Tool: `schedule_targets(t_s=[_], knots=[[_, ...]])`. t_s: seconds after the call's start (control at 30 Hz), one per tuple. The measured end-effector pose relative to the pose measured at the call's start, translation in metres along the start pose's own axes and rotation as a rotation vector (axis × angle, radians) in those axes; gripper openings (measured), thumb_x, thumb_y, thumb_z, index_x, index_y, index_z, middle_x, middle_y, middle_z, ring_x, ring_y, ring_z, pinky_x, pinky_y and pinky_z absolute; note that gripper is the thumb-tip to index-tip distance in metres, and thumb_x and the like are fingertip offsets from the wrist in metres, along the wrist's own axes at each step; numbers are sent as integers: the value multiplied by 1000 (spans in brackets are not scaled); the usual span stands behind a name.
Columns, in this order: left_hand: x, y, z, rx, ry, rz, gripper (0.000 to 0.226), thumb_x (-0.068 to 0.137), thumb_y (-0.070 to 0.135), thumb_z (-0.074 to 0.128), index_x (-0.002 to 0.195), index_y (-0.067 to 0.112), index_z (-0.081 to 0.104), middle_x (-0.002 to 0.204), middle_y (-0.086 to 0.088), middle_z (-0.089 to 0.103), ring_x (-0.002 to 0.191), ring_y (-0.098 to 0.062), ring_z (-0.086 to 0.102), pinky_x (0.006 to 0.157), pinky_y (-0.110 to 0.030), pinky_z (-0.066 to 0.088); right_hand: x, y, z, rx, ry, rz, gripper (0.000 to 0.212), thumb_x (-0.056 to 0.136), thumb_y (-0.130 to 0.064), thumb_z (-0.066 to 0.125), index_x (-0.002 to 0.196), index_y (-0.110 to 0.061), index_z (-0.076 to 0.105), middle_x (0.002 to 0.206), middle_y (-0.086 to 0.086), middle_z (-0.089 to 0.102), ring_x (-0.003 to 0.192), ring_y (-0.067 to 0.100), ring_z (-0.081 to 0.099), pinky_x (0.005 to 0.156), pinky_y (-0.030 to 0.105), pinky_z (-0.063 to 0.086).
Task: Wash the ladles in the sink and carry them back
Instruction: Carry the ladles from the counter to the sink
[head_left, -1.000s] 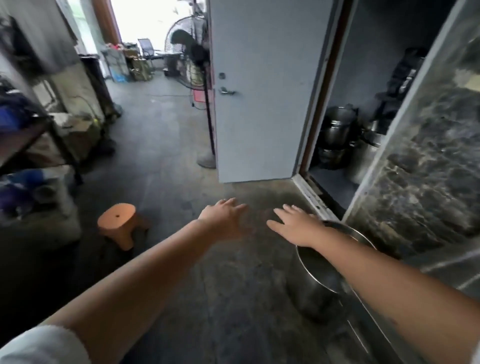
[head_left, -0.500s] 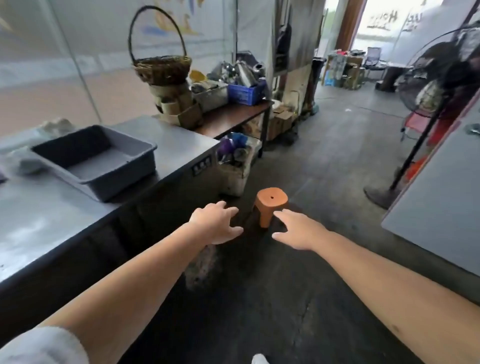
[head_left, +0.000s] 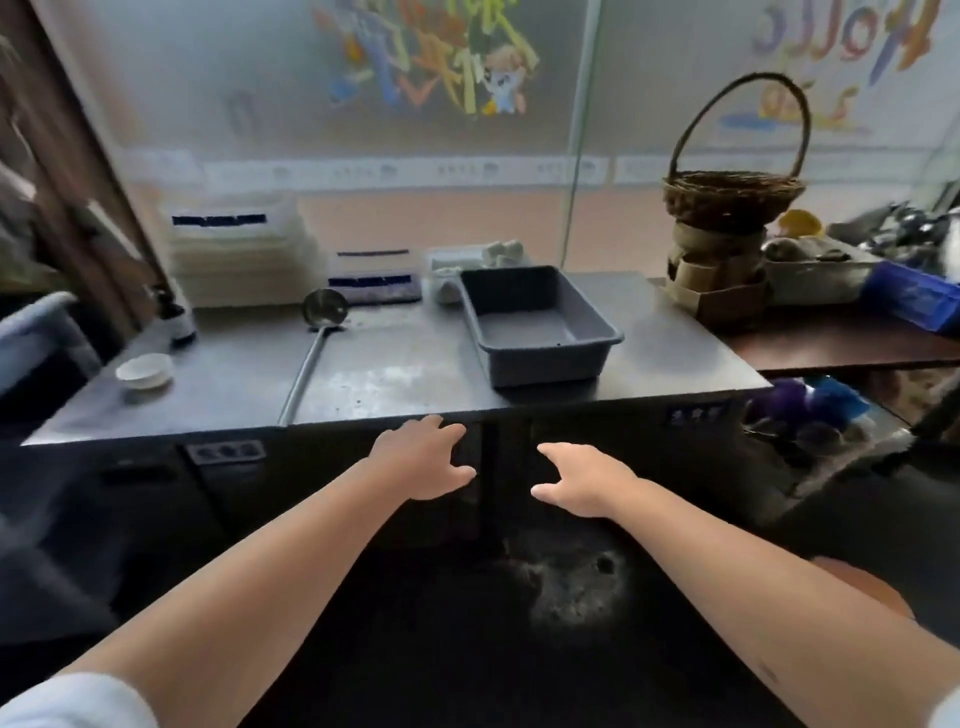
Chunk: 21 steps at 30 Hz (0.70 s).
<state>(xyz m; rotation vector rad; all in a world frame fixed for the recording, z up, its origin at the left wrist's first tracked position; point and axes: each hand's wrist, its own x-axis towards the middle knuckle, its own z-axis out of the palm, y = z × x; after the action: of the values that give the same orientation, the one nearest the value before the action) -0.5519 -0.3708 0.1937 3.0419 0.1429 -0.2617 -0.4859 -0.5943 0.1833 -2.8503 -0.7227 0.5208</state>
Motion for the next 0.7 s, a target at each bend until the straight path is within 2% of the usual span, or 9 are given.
schedule_targets(t_s=[0.17, 0.3, 0.47, 0.7], knots=[[-26, -52, 3, -42, 5, -229, 74, 82, 65, 44, 147, 33, 31, 155, 0, 32, 136, -26, 39, 101, -47, 43, 50, -63, 1, -58, -55, -173, 75, 86, -57, 53, 151, -25, 31, 154, -4, 38, 140, 20, 38, 107, 41, 41], [-34, -93, 8, -60, -12, -338, 74, 84, 63, 45, 149, 33, 29, 157, -2, 28, 139, -26, 36, 102, -46, 42, 81, -113, 8, -93, -102, -250, 74, 86, -59, 51, 150, -28, 32, 153, -4, 40, 139, 20, 39, 105, 40, 42], [-14, -155, 7, -87, 8, -353, 73, 83, 64, 44, 148, 33, 31, 153, 1, 34, 136, -25, 39, 101, -47, 43, 130, -166, 13, -144, -115, -301, 69, 87, -58, 50, 147, -27, 36, 149, -3, 45, 135, 21, 44, 102, 42, 44], [38, -258, -9, -112, 15, -311, 64, 83, 61, 44, 138, 29, 41, 136, 4, 48, 121, -22, 50, 90, -45, 49, 212, -236, 7, -136, -120, -261, 60, 90, -53, 51, 142, -25, 42, 140, 2, 50, 123, 24, 51, 96, 39, 47]])
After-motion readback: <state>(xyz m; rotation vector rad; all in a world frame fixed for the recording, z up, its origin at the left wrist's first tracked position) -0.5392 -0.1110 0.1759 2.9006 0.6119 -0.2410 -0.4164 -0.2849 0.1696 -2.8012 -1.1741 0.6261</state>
